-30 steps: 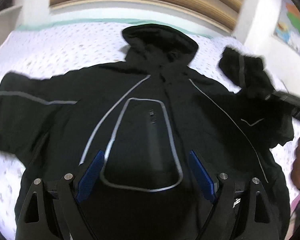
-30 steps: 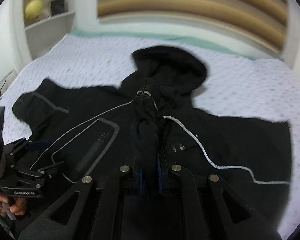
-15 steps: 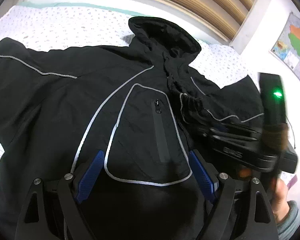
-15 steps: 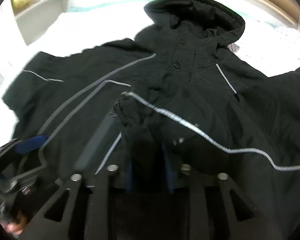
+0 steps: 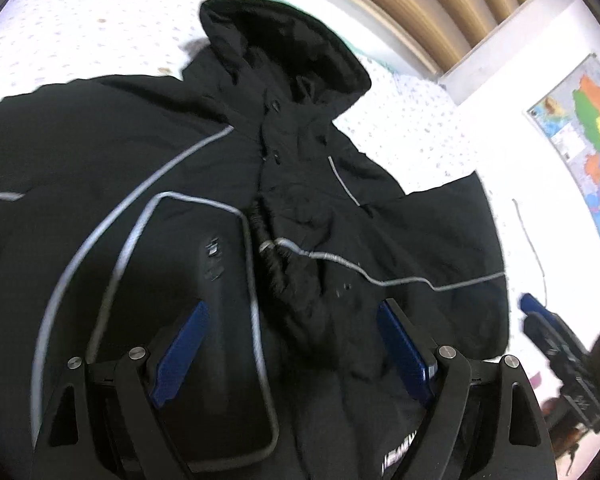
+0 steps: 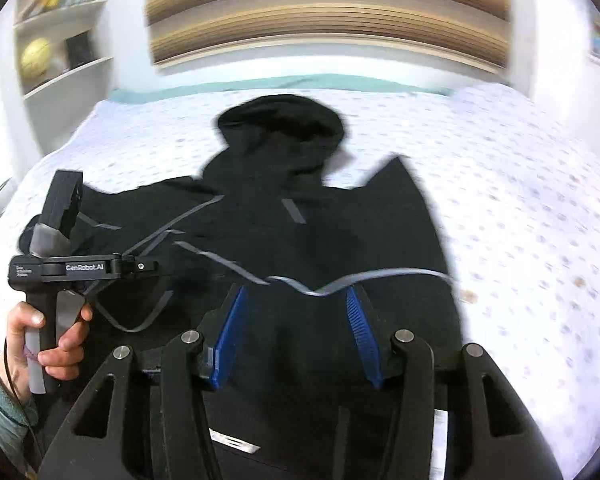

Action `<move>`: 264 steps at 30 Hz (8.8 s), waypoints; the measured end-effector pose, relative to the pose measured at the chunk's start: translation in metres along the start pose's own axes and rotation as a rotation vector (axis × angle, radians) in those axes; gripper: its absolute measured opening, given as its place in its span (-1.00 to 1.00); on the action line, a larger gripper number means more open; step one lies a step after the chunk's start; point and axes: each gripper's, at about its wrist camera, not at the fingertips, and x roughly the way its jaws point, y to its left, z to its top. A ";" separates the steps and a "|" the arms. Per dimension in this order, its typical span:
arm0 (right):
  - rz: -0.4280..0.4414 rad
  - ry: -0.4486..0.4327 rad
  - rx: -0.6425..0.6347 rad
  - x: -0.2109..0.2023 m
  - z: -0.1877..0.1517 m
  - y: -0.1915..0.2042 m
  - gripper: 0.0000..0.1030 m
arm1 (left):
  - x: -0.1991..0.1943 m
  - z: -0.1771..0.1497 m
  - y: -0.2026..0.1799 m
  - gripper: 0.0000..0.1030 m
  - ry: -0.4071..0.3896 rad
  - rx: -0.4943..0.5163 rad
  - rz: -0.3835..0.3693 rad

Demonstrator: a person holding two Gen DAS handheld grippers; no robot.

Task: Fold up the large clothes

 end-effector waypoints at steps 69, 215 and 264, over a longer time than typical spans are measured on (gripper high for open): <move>-0.081 0.116 0.110 0.137 -0.033 0.119 0.67 | -0.346 -0.106 0.361 0.11 -0.468 -0.566 0.503; -0.045 0.179 -0.021 0.137 -0.012 -0.009 0.01 | -0.060 -0.047 0.098 0.24 -0.061 0.146 0.264; 0.042 0.294 0.378 0.295 0.246 -0.079 0.40 | 0.057 0.254 0.049 0.38 0.039 0.074 0.248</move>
